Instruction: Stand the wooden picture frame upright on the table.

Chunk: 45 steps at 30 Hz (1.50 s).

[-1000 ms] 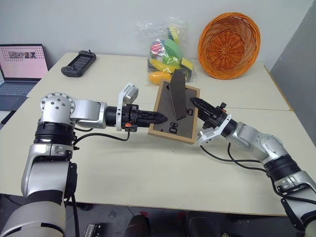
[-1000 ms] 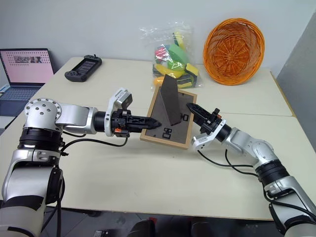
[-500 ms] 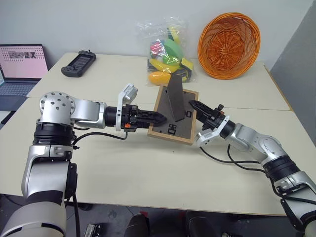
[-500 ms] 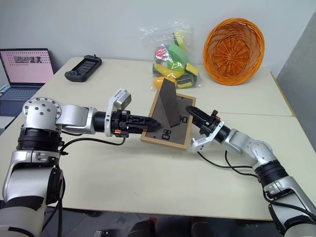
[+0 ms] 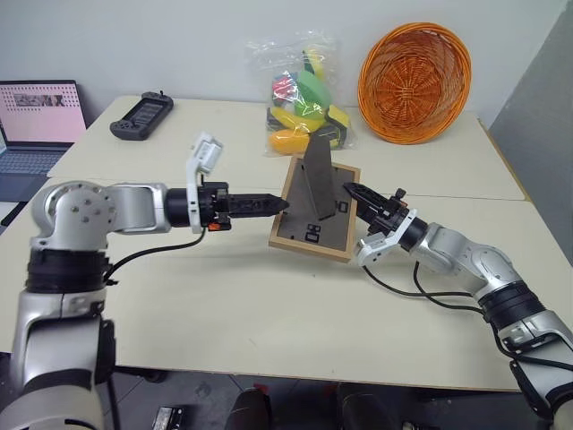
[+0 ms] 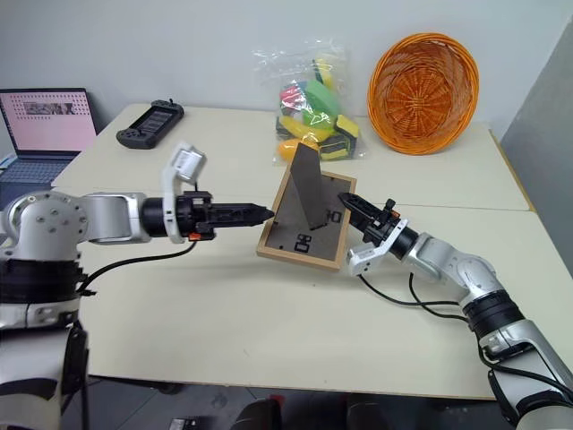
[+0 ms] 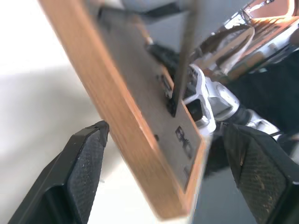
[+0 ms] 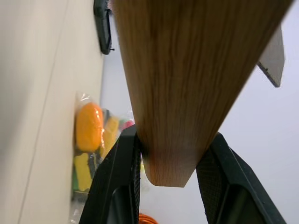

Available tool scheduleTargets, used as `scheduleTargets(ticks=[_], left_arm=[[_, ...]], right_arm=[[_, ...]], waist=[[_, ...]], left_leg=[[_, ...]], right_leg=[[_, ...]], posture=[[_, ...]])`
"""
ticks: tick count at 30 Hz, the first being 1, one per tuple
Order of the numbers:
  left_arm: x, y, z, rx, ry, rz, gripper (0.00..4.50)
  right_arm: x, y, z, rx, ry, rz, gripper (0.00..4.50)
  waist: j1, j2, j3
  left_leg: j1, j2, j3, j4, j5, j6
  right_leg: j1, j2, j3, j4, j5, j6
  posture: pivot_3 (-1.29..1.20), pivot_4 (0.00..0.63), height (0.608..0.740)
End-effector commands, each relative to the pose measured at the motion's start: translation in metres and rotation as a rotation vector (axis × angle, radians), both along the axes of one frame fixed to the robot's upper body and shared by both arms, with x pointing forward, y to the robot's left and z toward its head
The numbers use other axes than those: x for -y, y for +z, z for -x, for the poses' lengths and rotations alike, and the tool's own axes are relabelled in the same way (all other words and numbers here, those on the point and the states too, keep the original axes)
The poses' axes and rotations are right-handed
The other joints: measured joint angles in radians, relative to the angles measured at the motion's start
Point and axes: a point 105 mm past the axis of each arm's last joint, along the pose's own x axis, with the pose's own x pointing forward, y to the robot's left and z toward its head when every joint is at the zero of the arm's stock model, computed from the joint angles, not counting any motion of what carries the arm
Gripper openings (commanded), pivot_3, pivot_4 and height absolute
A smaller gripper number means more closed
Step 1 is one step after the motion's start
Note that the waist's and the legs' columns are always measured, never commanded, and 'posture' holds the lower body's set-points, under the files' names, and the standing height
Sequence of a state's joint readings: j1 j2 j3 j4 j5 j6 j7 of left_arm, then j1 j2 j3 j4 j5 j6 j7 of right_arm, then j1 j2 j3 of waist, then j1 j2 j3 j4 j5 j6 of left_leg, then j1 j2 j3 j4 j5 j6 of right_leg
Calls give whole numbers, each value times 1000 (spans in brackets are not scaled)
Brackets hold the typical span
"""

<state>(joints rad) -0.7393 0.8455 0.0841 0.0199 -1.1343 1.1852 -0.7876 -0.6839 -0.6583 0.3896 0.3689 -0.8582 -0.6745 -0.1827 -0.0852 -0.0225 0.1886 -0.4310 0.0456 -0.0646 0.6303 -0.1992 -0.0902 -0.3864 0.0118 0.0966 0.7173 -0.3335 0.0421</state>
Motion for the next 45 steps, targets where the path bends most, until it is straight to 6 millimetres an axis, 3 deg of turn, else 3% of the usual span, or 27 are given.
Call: scheduleTargets(ticks=[1, 5, 9, 20, 24, 29, 36, 41, 43, 45], left_arm=[[-1, 6, 8, 237, 5, -63, 4069], [3, -6, 13, 288, 47, -70, 4069], [5, -16, 13, 363, 122, -90, 4069], [4, -10, 16, 496, 188, -88, 4069], [5, -3, 15, 550, 193, -99, 4069], [7, -4, 23, 577, 119, -161, 4069], [8, -8, 24, 574, 106, -181, 4069], [9, -8, 25, 571, 94, -182, 4069], [10, -8, 26, 570, 92, -181, 4069], [10, -7, 28, 569, 88, -182, 4069]], right_arm=[[6, 29, -3, -125, 7, -194, 1302], [3, 22, -13, -468, 2, -349, 1302], [-7, 20, -10, -754, 63, -475, 1302], [-11, 12, -13, -1193, 96, -684, 1302], [-12, 2, -11, -1324, 91, -684, 1302], [-18, -18, 1, -1609, 155, -727, 1302], [-40, -29, 14, -1800, 268, -757, 1302], [-55, -44, 48, -1800, 373, -425, 1302], [-54, -50, 45, -1785, 357, -371, 1302], [-52, -53, 29, -1750, 297, -376, 1302]], waist=[[2, 0, 0], [3, -1, 0], [3, -1, 0], [5, -1, 0], [4, -1, 0], [4, -1, 0], [3, -1, 0], [4, -1, 0], [4, -1, 0], [1, -1, 0]], left_leg=[[0, 0, 0, 0, 0, 0], [0, 1, -1, 0, -1, 2], [0, 0, -1, 1, -2, 4], [0, 1, -2, 0, -2, 4], [0, 1, -2, 0, -2, 4], [0, 1, -2, 0, -2, 4], [0, 1, -2, 0, -2, 4], [0, 1, -2, 0, -2, 4], [0, 1, -2, 0, -2, 4], [0, 1, -2, 0, -2, 4]], right_leg=[[0, 0, 0, 0, 0, 0], [1, 0, -1, -1, 0, 0], [2, -1, -1, -1, 0, 0], [2, 0, -2, -1, 0, 0], [2, 0, -2, -1, 0, 0], [1, 1, -2, -1, 0, 0], [1, 1, -2, -2, 0, 0], [1, 1, -2, -2, 0, 0], [1, 1, -2, -2, 0, 0], [1, 1, -2, -2, 0, 0]], posture=[[0, 150, 740], [0, 150, 740], [0, 150, 740], [0, 150, 740], [0, 150, 740], [0, 150, 740], [0, 150, 740], [0, 150, 740], [0, 150, 740], [0, 150, 740]])
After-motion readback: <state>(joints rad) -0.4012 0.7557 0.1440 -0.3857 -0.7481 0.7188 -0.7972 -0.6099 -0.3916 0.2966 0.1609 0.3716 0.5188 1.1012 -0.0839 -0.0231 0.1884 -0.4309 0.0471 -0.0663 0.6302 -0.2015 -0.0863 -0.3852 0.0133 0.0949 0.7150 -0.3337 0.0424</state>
